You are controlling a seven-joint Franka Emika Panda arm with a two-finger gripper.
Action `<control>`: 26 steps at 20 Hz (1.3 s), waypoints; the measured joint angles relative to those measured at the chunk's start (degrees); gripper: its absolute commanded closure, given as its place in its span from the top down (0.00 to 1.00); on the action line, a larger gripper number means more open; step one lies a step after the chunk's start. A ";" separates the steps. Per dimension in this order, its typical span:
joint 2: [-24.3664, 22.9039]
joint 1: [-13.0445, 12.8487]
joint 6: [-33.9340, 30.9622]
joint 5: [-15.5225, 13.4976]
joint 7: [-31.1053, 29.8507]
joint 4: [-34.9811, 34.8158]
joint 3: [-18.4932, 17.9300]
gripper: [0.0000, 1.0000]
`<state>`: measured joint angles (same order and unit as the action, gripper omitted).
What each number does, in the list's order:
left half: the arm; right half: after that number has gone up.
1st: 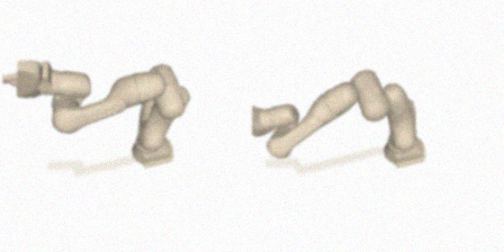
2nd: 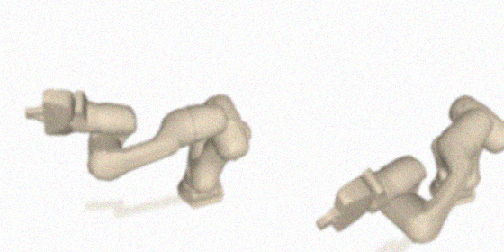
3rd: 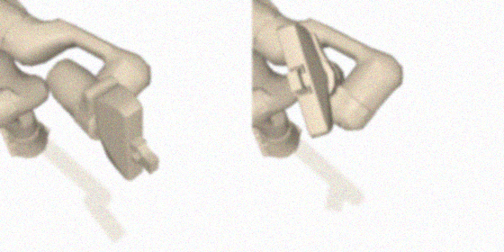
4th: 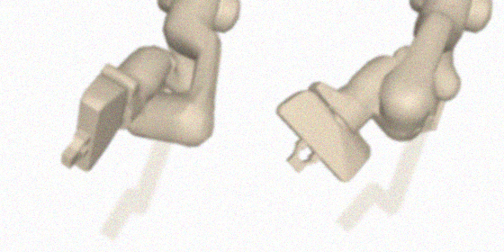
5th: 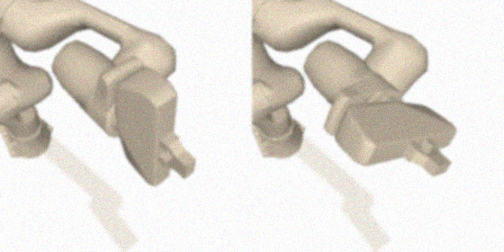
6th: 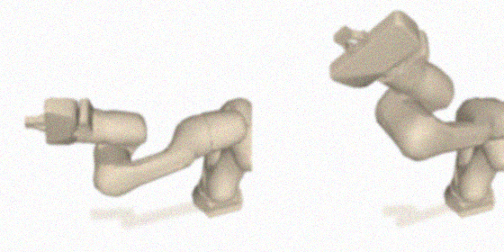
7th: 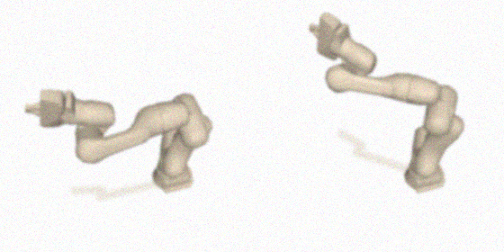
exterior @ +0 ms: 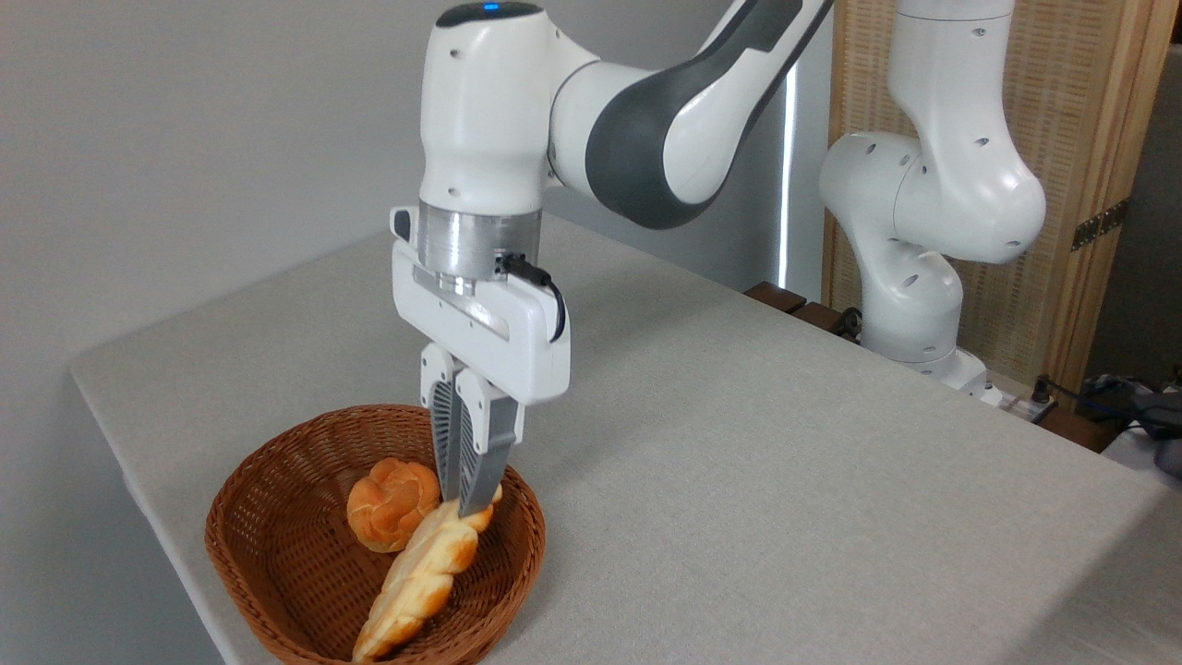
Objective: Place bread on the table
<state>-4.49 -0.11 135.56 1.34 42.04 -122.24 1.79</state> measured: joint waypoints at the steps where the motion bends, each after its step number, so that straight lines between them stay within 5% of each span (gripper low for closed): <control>1: -0.45 0.00 0.00 -0.77 -0.04 0.27 -0.01 0.20; 12: -9.44 0.07 -16.03 -3.72 -0.05 0.47 -0.45 0.20; 19: -11.87 -0.38 -33.43 -4.14 0.43 0.11 0.31 0.24; 22: -11.56 -1.38 -37.25 -4.15 1.23 -0.38 0.59 0.41; 23: -11.33 -1.62 -37.86 -4.15 1.44 -0.47 0.88 0.85; 24: -11.01 -1.78 -38.06 -4.15 1.49 -0.54 1.46 0.95; 26: -10.75 -1.81 -38.06 -4.15 1.49 -0.55 1.88 1.00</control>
<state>-15.24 -1.92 97.49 -2.81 43.53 -122.79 3.67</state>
